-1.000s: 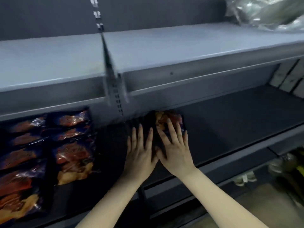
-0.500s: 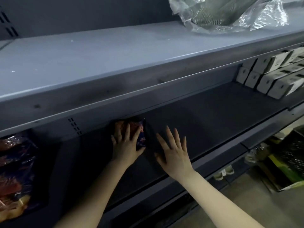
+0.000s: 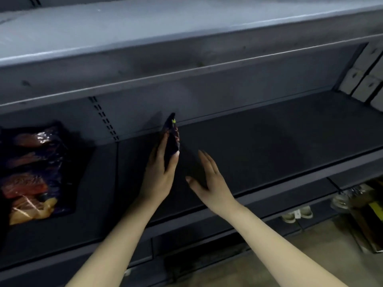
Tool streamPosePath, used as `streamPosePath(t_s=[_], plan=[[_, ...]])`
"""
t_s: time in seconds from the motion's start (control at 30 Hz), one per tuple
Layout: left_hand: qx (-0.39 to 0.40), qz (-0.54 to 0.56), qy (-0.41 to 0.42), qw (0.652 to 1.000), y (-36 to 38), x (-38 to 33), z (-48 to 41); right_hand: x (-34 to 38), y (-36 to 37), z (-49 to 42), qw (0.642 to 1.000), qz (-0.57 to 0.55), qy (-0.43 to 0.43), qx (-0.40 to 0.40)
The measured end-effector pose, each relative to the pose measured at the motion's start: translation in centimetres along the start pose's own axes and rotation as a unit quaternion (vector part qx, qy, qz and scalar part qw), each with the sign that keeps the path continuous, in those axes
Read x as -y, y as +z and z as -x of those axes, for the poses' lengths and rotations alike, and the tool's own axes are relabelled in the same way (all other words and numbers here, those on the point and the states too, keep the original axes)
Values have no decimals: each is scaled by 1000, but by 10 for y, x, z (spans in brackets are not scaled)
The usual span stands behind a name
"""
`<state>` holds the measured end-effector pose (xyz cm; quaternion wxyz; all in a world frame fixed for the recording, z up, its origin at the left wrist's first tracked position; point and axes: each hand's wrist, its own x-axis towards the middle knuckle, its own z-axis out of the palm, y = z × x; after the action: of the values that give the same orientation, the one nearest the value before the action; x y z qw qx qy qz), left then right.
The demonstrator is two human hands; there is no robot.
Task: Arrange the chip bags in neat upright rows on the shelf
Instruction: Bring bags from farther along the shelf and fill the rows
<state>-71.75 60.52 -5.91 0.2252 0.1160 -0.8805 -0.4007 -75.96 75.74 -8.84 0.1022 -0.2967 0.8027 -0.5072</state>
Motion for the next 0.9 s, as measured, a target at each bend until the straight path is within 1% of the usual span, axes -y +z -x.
streamPosePath(t_s=[0.1, 0.17, 0.23, 0.33, 0.4, 0.43, 0.5, 0.53, 0.57, 0.6, 0.63, 0.67, 0.7, 0.77, 0.9], plan=[[8, 149, -80, 986, -9, -18, 32, 21, 23, -6, 997, -36, -58, 45], [-6, 179, -98, 979, -16, -25, 51, 34, 41, -8, 994, -60, -82, 47], [-9, 152, -96, 984, -29, -23, 65, 45, 59, -5, 992, -71, -104, 25], [-9, 63, -92, 994, -57, -16, 86, 62, 82, -1, 989, -128, -77, 11], [-35, 21, -91, 995, -76, -12, 97, 73, 92, -3, 986, -138, -88, 13], [-63, 15, -86, 994, -86, -10, 101, 78, 97, -6, 984, -150, -97, 24], [-151, 37, -87, 984, -110, 2, 109, 90, 108, -10, 966, -232, -76, 90], [-193, 65, -102, 974, -124, 9, 112, 94, 115, -11, 948, -280, -62, 134], [-217, 95, -120, 964, -140, 16, 116, 99, 122, -12, 928, -326, -53, 171], [-223, 115, -140, 958, -156, 24, 121, 103, 129, -12, 911, -356, -50, 200], [-212, 127, -158, 956, -172, 33, 126, 107, 137, -12, 894, -385, -41, 227], [-193, 136, -173, 956, -186, 42, 131, 111, 146, -11, 886, -395, -32, 239], [-178, 141, -187, 956, -196, 51, 136, 114, 153, -10, 885, -396, -24, 242], [-176, 118, -207, 955, -214, 68, 148, 121, 176, -3, 904, -368, -27, 217], [-193, 1, -218, 957, -227, 92, 157, 125, 217, 14, 950, -287, -47, 117]])
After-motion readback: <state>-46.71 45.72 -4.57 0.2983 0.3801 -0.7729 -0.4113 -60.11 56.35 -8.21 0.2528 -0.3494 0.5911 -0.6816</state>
